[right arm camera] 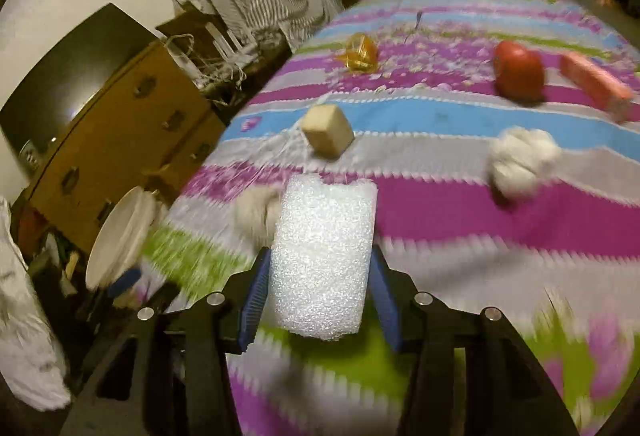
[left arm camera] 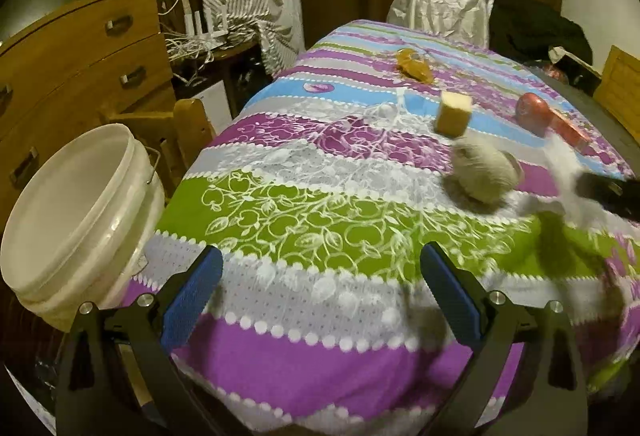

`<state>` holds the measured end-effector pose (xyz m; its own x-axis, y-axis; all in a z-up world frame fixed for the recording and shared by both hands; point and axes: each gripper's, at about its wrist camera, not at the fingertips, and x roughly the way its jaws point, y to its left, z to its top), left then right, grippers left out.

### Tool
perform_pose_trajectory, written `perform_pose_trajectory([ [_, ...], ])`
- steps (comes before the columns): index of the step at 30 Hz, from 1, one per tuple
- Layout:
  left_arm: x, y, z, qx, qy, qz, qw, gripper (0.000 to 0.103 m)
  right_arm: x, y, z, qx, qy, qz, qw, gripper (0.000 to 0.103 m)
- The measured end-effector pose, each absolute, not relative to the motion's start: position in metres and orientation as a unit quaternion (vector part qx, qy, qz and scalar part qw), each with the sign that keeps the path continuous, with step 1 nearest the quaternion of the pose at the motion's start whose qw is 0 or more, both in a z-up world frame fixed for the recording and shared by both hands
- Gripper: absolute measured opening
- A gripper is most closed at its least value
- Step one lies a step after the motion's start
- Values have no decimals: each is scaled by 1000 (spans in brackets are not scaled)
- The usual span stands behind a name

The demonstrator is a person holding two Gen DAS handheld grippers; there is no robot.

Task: Collect trash
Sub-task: 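Grasp the white foam block with the right tool while the left tool grasps the tan fuzzy ball, then lift and carry the foam block and tan ball over the white bucket with both tools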

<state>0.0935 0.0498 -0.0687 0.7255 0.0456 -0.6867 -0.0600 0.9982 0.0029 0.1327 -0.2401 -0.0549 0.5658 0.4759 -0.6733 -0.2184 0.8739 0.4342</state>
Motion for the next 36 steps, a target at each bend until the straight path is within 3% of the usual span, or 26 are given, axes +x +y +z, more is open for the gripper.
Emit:
perform_pose_trajectory([
  [7, 94, 20, -52, -12, 342, -30, 939, 96, 61, -289, -66, 164, 397, 107, 897, 50],
  [17, 151, -32, -51, 26, 331, -62, 941, 95, 53, -291, -80, 155, 390, 112, 901, 50],
  [18, 156, -35, -54, 33, 337, -64, 939, 92, 54, -290, -81, 158, 391, 115, 900, 50],
  [19, 162, -37, -59, 34, 348, -65, 935, 73, 56, -289, -82, 161, 389, 118, 899, 50],
  [20, 166, -36, -65, 34, 362, -66, 929, 48, 57, -287, -83, 161, 388, 120, 900, 50],
  [21, 172, -35, -77, 30, 392, -69, 917, 41, 58, -286, -83, 161, 387, 122, 900, 50],
  [26, 154, -22, -73, -3, 367, -79, 927, 34, 59, -279, -81, 157, 382, 128, 902, 50],
  [36, 88, 13, -35, -36, 340, -68, 937, 34, 57, -243, -61, 126, 366, 157, 908, 50],
])
